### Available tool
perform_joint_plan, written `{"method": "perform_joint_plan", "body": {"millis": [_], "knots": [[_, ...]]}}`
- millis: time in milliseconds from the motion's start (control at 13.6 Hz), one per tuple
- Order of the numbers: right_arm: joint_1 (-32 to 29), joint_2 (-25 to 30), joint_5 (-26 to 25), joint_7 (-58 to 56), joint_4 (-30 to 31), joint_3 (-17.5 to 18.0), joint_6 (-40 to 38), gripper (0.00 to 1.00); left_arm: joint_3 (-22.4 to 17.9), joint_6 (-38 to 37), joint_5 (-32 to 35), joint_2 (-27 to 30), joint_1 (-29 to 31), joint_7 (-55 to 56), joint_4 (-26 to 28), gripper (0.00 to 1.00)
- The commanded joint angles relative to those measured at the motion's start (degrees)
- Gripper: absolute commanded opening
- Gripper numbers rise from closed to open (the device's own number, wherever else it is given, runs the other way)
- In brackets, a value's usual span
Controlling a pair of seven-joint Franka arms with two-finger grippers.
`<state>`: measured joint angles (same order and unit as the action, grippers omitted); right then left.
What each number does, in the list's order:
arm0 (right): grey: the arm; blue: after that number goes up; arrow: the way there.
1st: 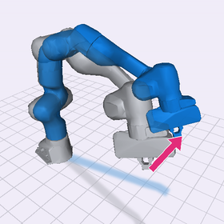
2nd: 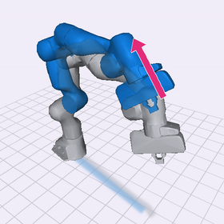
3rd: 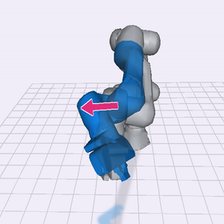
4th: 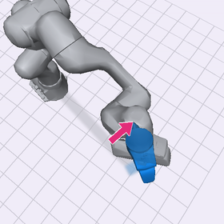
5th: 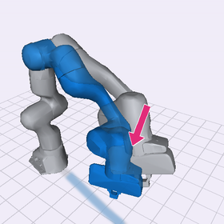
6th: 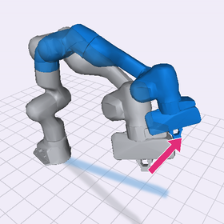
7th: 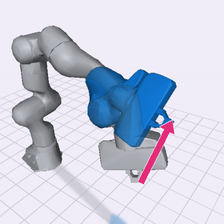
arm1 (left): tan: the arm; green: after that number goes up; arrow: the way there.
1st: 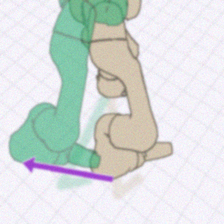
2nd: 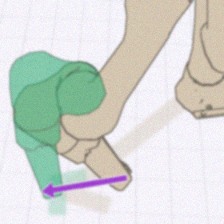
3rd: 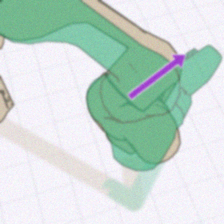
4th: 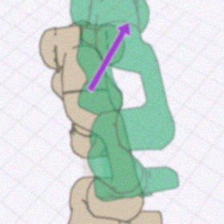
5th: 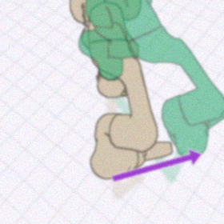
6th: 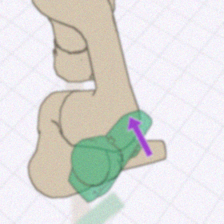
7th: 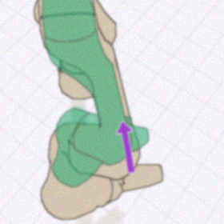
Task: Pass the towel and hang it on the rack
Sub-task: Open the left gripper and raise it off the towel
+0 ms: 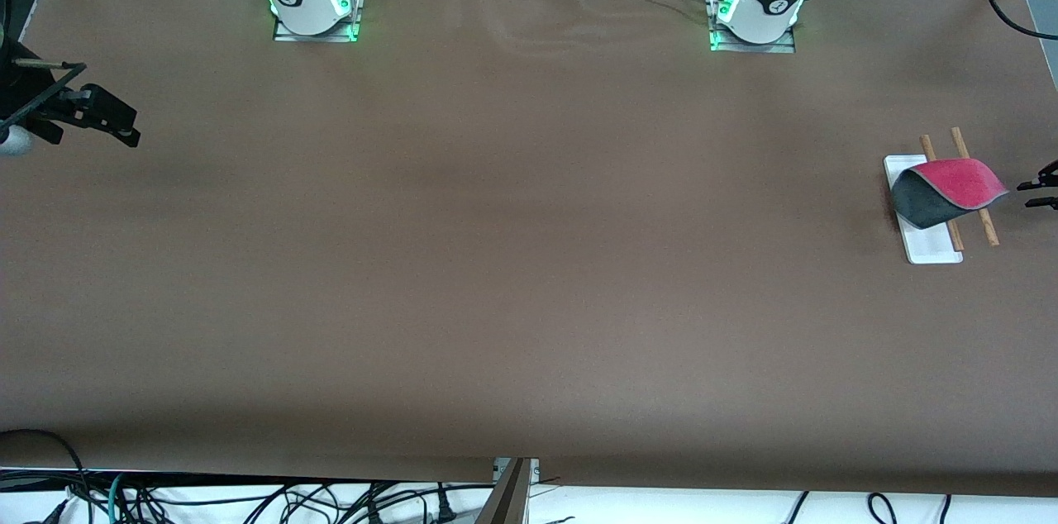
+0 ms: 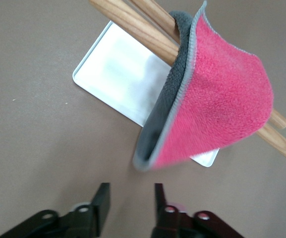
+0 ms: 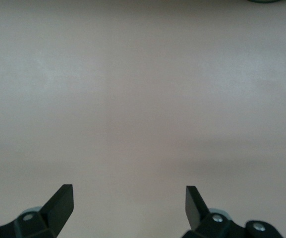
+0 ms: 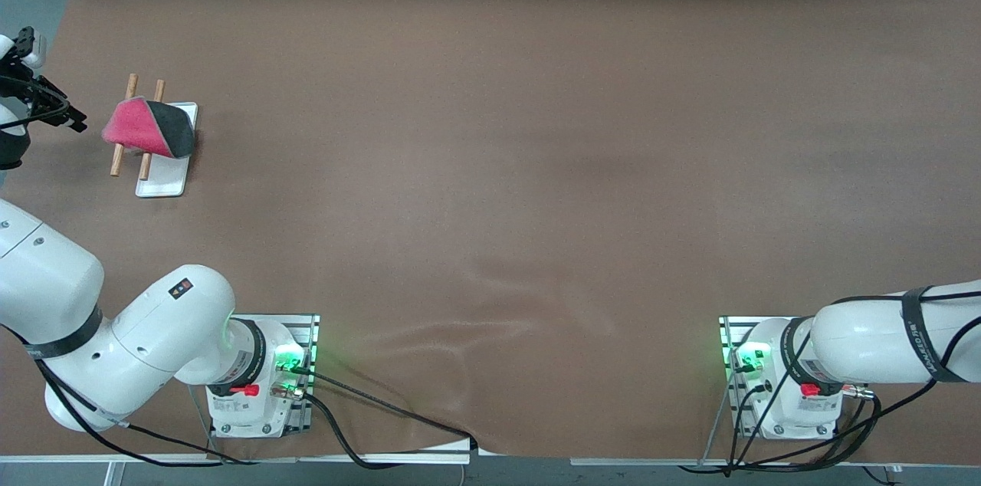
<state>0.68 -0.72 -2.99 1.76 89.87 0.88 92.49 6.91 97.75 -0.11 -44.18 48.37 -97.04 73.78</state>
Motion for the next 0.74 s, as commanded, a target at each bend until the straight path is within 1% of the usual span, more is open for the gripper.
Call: {"method": "perform_joint_plan", "body": {"millis": [0,147,294,368,515,662], "knots": [[-1.7,1.2,-0.3,-1.0,0.9,1.5,-0.6,1.0,0.3,-0.2,-0.8,-0.9,0.2,-0.3,-2.0,1.0],[-1.6,0.0,-0.3,-1.0,-0.1,1.7,-0.7,1.0,0.6,-0.7,-0.8,0.4,-0.3,0.5,-2.5,1.0],[-1.0,-0.4,-0.3,-0.9,-1.3,1.8,-0.7,1.0,1.3,-2.8,-0.3,4.2,-2.0,3.2,-2.5,1.0],[-0.9,-0.5,-0.3,-0.9,-1.6,2.5,-0.6,1.0,1.2,-5.1,0.2,6.9,-4.7,6.6,-2.5,1.0],[-0.6,-0.4,-0.2,-0.6,-1.8,2.8,-0.6,1.0,1.2,-9.8,0.4,11.2,-9.5,15.1,-2.4,1.0],[-0.6,-0.4,0.0,-0.8,-1.8,2.8,-0.6,1.0,1.2,-13.0,0.4,13.9,-14.0,23.0,-2.4,1.0]]}}
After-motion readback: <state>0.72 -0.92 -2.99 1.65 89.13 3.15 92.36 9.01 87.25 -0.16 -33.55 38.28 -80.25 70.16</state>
